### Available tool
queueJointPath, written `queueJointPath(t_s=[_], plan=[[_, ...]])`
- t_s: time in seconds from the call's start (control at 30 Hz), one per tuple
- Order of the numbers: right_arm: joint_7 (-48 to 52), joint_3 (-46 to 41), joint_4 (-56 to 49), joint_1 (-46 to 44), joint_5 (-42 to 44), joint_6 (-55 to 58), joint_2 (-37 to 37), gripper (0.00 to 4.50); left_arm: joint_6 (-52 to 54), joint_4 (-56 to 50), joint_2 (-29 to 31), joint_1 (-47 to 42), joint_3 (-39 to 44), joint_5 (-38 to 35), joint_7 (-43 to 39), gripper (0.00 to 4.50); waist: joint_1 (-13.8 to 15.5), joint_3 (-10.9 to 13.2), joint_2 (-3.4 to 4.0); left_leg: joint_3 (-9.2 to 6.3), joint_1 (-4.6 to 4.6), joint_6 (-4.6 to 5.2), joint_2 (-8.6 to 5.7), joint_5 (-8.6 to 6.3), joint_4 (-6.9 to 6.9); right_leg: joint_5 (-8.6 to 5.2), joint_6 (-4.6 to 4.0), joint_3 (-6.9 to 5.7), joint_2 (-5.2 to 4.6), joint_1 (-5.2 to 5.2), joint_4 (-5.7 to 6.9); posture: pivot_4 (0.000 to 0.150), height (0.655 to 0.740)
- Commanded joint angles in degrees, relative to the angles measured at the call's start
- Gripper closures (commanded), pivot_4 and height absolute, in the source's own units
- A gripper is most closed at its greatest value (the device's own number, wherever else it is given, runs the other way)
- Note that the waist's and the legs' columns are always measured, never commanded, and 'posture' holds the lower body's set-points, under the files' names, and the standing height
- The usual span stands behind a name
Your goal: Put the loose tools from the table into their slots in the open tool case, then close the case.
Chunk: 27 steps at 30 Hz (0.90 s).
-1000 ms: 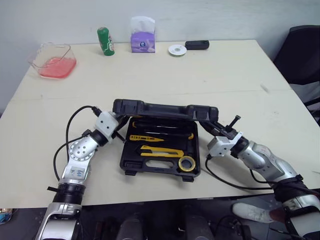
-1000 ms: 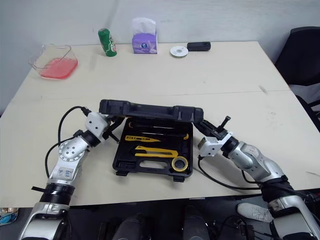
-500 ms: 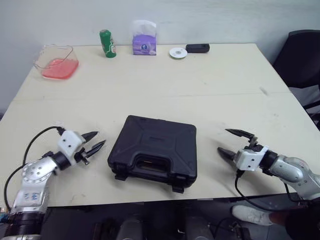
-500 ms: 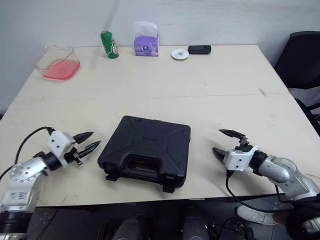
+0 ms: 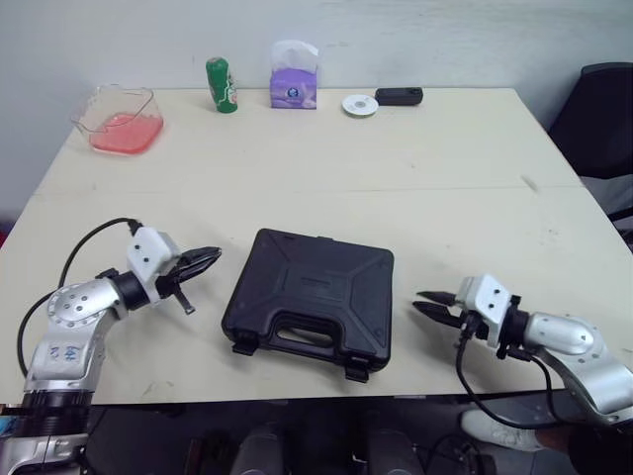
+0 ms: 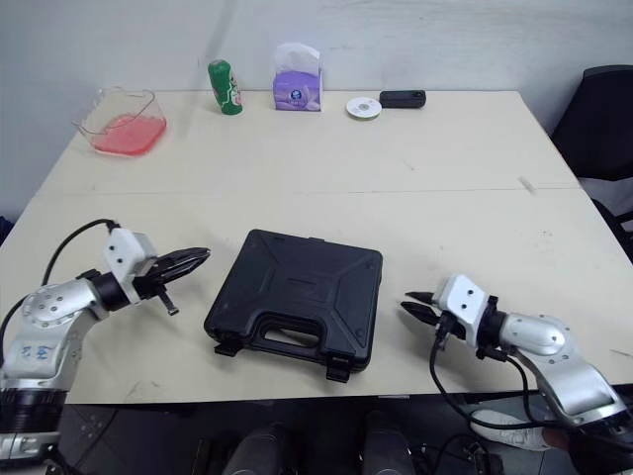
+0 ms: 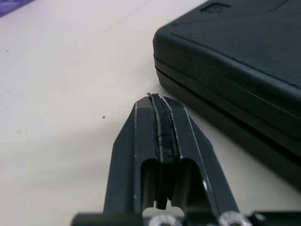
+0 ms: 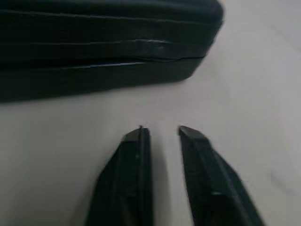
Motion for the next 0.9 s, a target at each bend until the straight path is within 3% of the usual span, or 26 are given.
queueJointPath(t_s=[0.03,0.47,0.6,0.73,0.9], plan=[[-0.51,-0.07,-3.12,-1.72,-1.56,4.91,2.22,4.48,0.28,0.87,0.21,-0.68,-2.18,1.36,-2.32,4.5,-0.06,0.0,0.0,0.02,-0.03,0.0,0.0,0.0,0.01,0.0,0.0,0.01,0.0,-0.03,0.01,0.15,0.74],[4.38,2.2,-1.23,-12.78,-5.66,12.94,8.75,4.48,4.77,-10.34,-1.36,6.48,-4.48,-1.18,-6.3,4.5,-0.21,0.0,0.0,0.02,-0.04,0.01,-0.02,0.0,0.04,0.0,0.0,0.03,-0.03,-0.05,0.04,0.15,0.74],[5.69,4.15,5.21,-19.84,-8.27,14.96,12.88,4.48,7.64,-17.95,-3.26,12.06,-3.78,-2.56,-4.07,4.5,-0.46,0.04,0.06,0.03,-0.04,0.0,-0.01,-0.01,0.02,0.0,0.0,0.06,-0.04,-0.09,0.05,0.15,0.74],[5.21,3.94,18.45,-29.39,-12.19,14.21,17.18,4.48,10.98,-26.21,-5.89,18.1,-3.03,-2.56,0.31,4.5,-0.64,0.07,0.11,0.03,-0.04,0.02,-0.06,0.0,0.04,0.0,0.0,0.07,-0.1,-0.08,0.08,0.15,0.74],[7.27,1.35,25.91,-33.45,-15.42,8.32,14.83,4.48,12.35,-28.52,-7.42,22.58,1.37,-2.6,4.07,4.5,-0.36,0.13,0.22,-0.04,-0.11,0.02,-0.07,0.01,0.0,-0.01,-0.01,0.0,-0.11,-0.13,0.06,0.15,0.74]])
